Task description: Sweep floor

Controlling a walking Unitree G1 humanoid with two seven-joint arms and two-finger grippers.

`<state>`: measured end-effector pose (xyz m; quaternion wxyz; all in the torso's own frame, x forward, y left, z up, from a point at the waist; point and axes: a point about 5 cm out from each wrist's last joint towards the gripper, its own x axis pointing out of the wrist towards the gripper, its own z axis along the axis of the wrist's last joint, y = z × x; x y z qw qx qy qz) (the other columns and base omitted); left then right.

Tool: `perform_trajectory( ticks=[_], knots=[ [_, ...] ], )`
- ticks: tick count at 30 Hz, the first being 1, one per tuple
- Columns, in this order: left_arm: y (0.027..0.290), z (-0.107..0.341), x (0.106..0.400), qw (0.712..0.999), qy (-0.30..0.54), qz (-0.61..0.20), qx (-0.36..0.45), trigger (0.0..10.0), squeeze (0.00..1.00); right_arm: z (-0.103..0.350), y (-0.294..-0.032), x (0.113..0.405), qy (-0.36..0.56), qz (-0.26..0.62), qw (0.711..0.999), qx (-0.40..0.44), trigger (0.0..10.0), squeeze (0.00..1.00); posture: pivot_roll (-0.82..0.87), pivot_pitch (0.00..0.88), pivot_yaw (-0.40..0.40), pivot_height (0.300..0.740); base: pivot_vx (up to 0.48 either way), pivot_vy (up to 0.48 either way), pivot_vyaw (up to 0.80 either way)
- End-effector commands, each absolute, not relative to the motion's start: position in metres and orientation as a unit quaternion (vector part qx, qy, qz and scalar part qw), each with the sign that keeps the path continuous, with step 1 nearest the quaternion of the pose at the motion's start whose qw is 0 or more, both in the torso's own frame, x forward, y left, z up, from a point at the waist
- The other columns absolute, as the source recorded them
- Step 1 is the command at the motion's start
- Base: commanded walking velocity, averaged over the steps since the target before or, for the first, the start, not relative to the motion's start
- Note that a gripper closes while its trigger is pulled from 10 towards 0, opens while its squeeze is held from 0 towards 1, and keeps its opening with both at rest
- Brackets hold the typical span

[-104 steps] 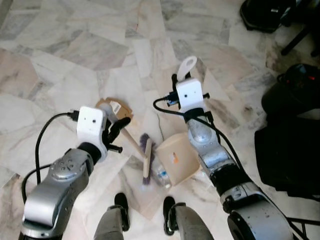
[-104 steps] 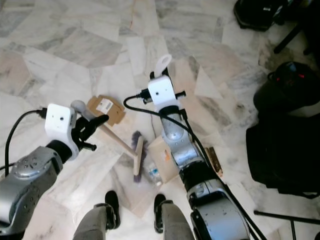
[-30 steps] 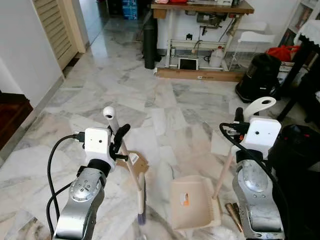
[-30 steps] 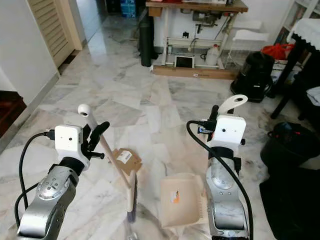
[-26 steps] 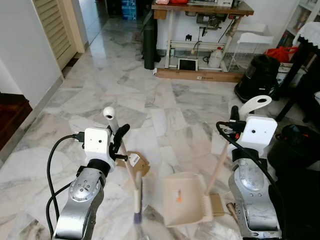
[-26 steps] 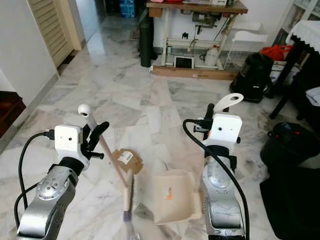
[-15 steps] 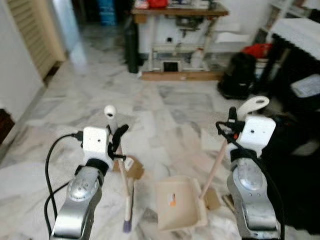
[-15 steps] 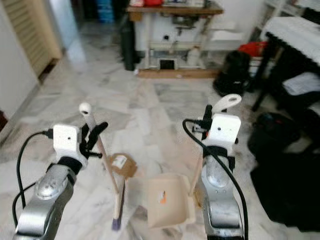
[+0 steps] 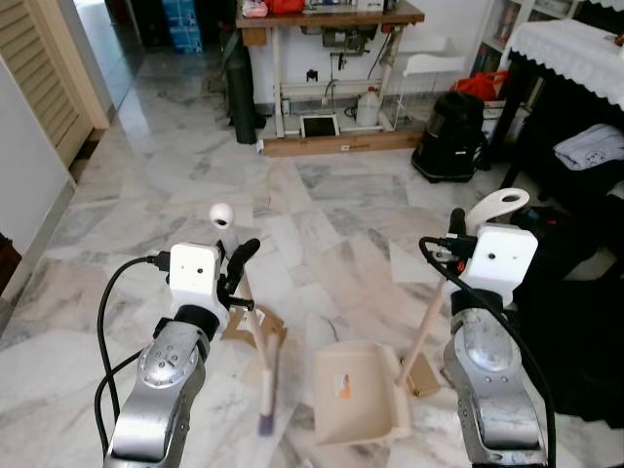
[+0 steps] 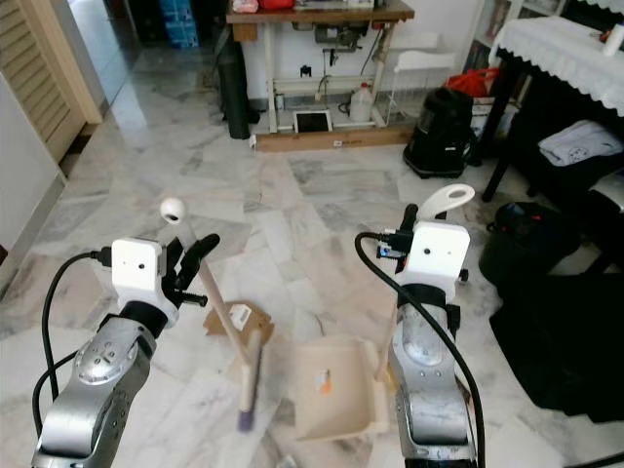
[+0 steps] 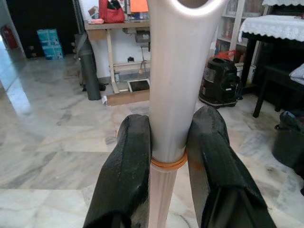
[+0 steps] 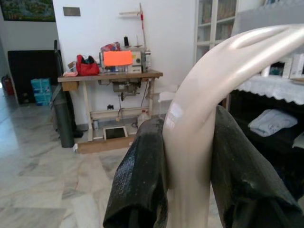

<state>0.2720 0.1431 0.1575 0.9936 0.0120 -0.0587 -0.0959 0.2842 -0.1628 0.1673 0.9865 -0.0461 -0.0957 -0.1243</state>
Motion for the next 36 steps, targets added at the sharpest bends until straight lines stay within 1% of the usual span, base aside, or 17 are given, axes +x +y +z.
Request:
perform_trajectory(
  ticks=[1,2,9,18,20,23,25,27,33,36],
  knots=[
    [0.1440,0.1661,0.2724,0.992,-0.076,-0.098,0.014,10.0,0.00,0.1809,-0.1620,0.2837,-0.124,-0.127,0.983,-0.047,10.0,0.00,-0.07,0.019,0.009,0.740,0.000,0.289,0.00],
    [0.1439,0.1660,0.2724,0.992,-0.075,-0.099,0.014,10.0,0.00,0.1805,-0.1621,0.2839,-0.122,-0.127,0.983,-0.047,10.0,0.00,-0.07,0.019,0.009,0.740,0.000,0.289,0.00],
    [0.1428,0.1657,0.2722,0.992,-0.075,-0.100,0.013,10.0,0.00,0.1805,-0.1616,0.2839,-0.125,-0.126,0.983,-0.048,10.0,0.00,-0.07,0.018,0.007,0.740,0.000,0.285,-0.71],
    [0.1442,0.1653,0.2719,0.992,-0.073,-0.099,0.014,10.0,0.00,0.1804,-0.1595,0.2840,-0.122,-0.121,0.984,-0.046,10.0,0.00,-0.07,0.020,0.008,0.740,0.000,0.284,0.00],
    [0.1443,0.1651,0.2717,0.992,-0.072,-0.099,0.014,10.0,0.00,0.1794,-0.1596,0.2844,-0.118,-0.121,0.985,-0.034,10.0,0.00,-0.07,0.020,0.008,0.740,0.000,0.285,-0.80],
    [0.1433,0.1649,0.2721,0.992,-0.072,-0.100,0.014,10.0,0.00,0.1808,-0.1599,0.2844,-0.122,-0.120,0.984,-0.049,10.0,0.00,-0.07,0.021,0.009,0.740,0.000,0.291,-0.75],
    [0.1423,0.1650,0.2726,0.992,-0.072,-0.102,0.015,10.0,0.00,0.1804,-0.1598,0.2843,-0.122,-0.122,0.984,-0.042,10.0,0.00,-0.07,0.023,0.010,0.740,0.000,0.289,-0.59],
    [0.1421,0.1653,0.2726,0.992,-0.073,-0.102,0.014,10.0,0.00,0.1807,-0.1595,0.2839,-0.125,-0.120,0.984,-0.051,10.0,0.00,-0.07,0.020,0.011,0.740,0.000,0.294,0.00],
    [0.1423,0.1654,0.2729,0.992,-0.073,-0.105,0.013,10.0,0.00,0.1800,-0.1589,0.2839,-0.120,-0.121,0.985,-0.040,10.0,0.00,-0.07,0.021,0.010,0.740,0.000,0.291,0.00],
    [0.1420,0.1654,0.2729,0.992,-0.072,-0.105,0.013,10.0,0.00,0.1799,-0.1596,0.2846,-0.117,-0.122,0.985,-0.037,10.0,0.00,-0.07,0.021,0.010,0.740,0.000,0.291,-0.73]
  ],
)
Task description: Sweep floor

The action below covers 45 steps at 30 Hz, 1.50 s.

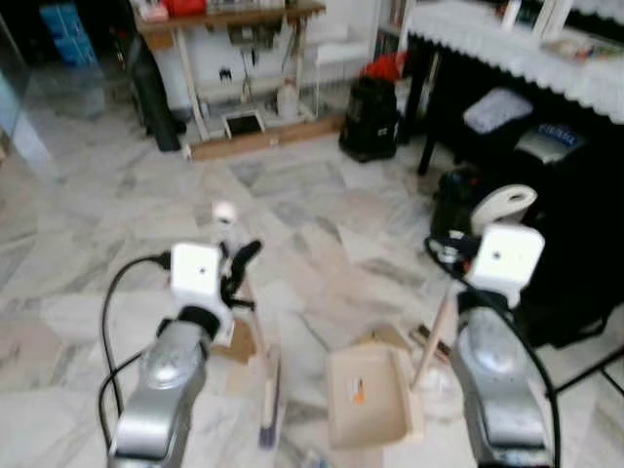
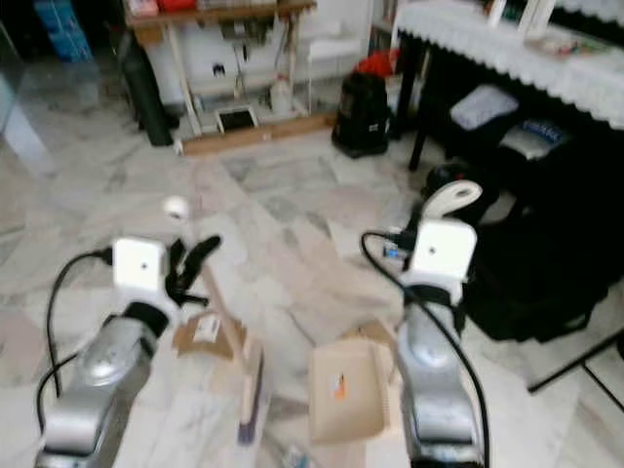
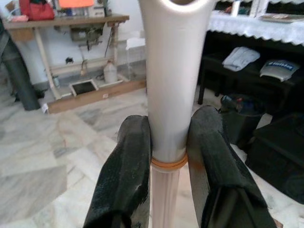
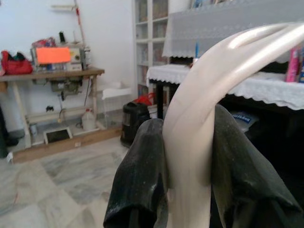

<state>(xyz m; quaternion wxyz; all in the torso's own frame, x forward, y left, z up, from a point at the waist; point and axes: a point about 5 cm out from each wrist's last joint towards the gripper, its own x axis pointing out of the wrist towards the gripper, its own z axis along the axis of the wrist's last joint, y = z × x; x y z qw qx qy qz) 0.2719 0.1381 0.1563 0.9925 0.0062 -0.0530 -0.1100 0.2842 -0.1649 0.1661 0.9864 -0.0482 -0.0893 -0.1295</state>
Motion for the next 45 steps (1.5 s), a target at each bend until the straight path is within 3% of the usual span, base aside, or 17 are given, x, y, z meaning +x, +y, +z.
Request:
perform_trajectory(
  ticks=[1,30,37,45],
  knots=[
    [0.142,0.165,0.273,0.992,-0.072,-0.105,0.012,10.0,0.00,0.180,-0.160,0.285,-0.117,-0.121,0.985,-0.037,10.0,0.00,-0.07,0.022,0.010,0.740,0.000,0.289,-0.80],
    [0.140,0.164,0.272,0.991,-0.067,-0.115,0.012,10.0,0.00,0.183,-0.164,0.281,-0.129,-0.145,0.979,-0.058,10.0,0.00,-0.07,0.028,0.015,0.740,0.000,0.312,-0.14],
    [0.140,0.163,0.272,0.990,-0.067,-0.119,0.020,10.0,0.00,0.183,-0.168,0.280,-0.126,-0.157,0.977,-0.063,10.0,0.00,-0.07,0.032,0.017,0.740,0.000,0.000,0.00],
    [0.143,0.159,0.272,0.991,-0.059,-0.121,0.026,10.0,0.00,0.178,-0.183,0.270,-0.124,-0.178,0.968,-0.126,10.0,0.00,-0.09,0.048,0.030,0.740,0.000,0.000,0.00]
  ],
)
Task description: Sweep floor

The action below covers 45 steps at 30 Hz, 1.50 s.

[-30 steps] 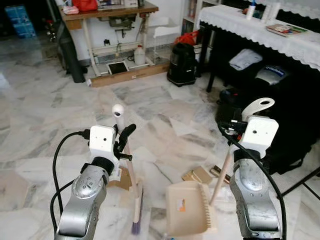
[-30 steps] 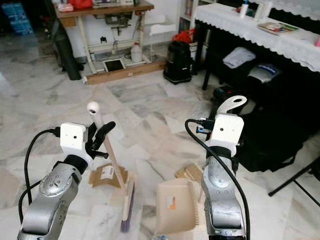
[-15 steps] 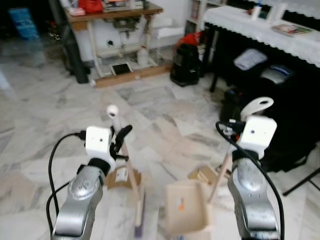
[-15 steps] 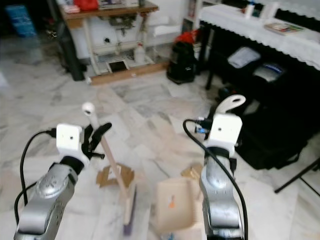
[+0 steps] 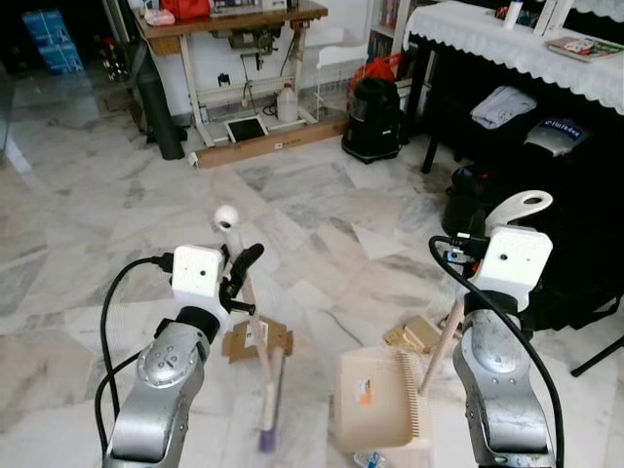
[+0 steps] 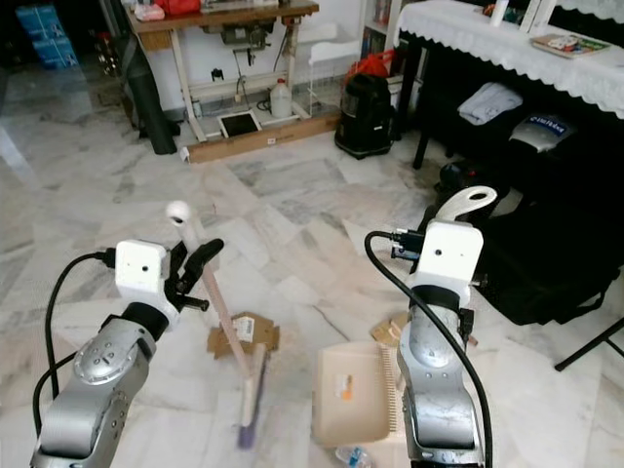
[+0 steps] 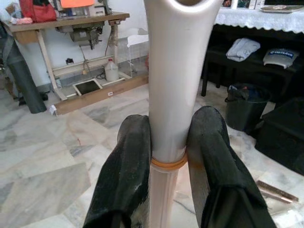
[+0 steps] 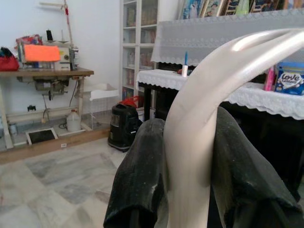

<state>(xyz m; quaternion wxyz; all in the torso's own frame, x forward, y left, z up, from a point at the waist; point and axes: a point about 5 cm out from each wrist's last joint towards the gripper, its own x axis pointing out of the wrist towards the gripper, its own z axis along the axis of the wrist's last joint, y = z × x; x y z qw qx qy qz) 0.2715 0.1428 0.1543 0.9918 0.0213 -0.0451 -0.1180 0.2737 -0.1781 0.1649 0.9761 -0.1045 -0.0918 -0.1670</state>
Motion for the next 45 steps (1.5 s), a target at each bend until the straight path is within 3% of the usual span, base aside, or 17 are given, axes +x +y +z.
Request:
perform_trajectory(
  ticks=[1,10,41,45],
  knots=[
    [0.145,0.159,0.272,0.991,-0.059,-0.118,0.027,10.0,0.00,0.176,-0.186,0.267,-0.125,-0.180,0.968,-0.127,10.0,0.00,-0.09,0.048,0.030,0.740,0.000,0.000,0.00],
    [0.161,0.154,0.279,0.994,-0.054,-0.087,0.034,10.0,0.00,0.167,-0.202,0.259,-0.114,-0.198,0.964,-0.138,10.0,0.00,-0.11,0.054,0.042,0.740,0.000,0.000,0.00],
    [0.180,0.146,0.286,0.997,-0.066,-0.026,0.039,10.0,0.00,0.178,-0.192,0.279,-0.131,-0.158,0.970,-0.133,10.0,0.00,-0.10,0.042,-0.009,0.740,0.000,0.000,-0.79],
    [0.179,0.146,0.285,0.996,-0.068,-0.027,0.042,10.0,0.00,0.180,-0.190,0.279,-0.140,-0.151,0.970,-0.133,10.0,0.00,-0.10,0.042,-0.014,0.740,0.000,-0.457,0.00]
  ],
)
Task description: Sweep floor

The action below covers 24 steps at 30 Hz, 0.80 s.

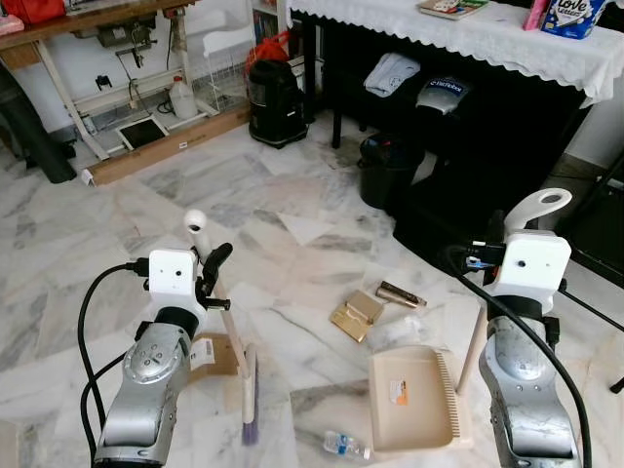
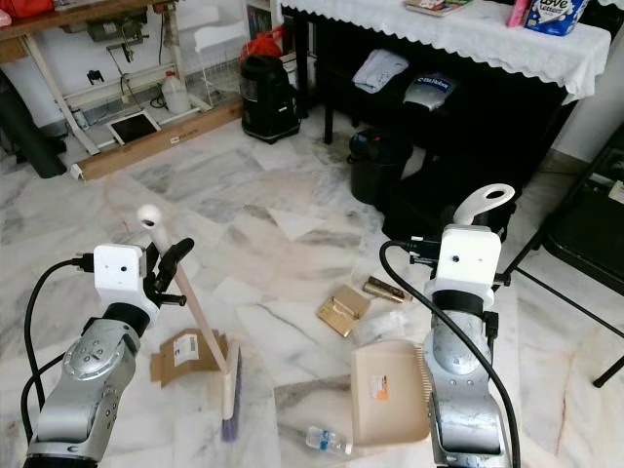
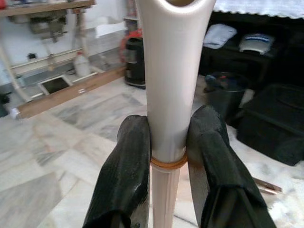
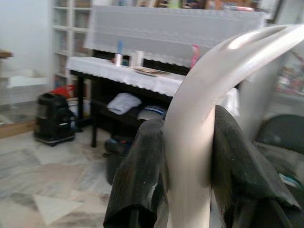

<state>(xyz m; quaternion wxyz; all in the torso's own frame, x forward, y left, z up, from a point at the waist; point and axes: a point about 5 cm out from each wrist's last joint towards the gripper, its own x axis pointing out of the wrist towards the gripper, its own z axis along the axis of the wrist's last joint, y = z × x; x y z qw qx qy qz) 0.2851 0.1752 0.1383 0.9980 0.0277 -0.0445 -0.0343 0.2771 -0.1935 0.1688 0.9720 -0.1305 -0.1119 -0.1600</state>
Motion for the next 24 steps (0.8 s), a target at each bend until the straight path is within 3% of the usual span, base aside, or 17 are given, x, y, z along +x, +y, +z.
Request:
perform_trajectory(
  ticks=[1,6,24],
  knots=[
    [0.1786,0.1453,0.2853,0.996,-0.068,-0.027,0.042,10.0,0.00,0.1790,-0.1892,0.2796,-0.139,-0.149,0.970,-0.133,10.0,0.00,-0.09,0.043,-0.016,0.740,0.000,-0.352,0.00],
    [0.1795,0.1437,0.2843,0.997,-0.067,-0.023,0.039,10.0,0.00,0.1794,-0.1886,0.2795,-0.140,-0.146,0.970,-0.134,10.0,0.00,-0.10,0.044,-0.016,0.740,0.000,-0.347,0.00],
    [0.1834,0.1396,0.2813,0.996,-0.065,-0.026,0.050,10.0,0.00,0.1740,-0.1888,0.2766,-0.131,-0.143,0.972,-0.135,10.0,0.00,-0.10,0.045,-0.017,0.740,0.000,0.000,0.00]
  ],
)
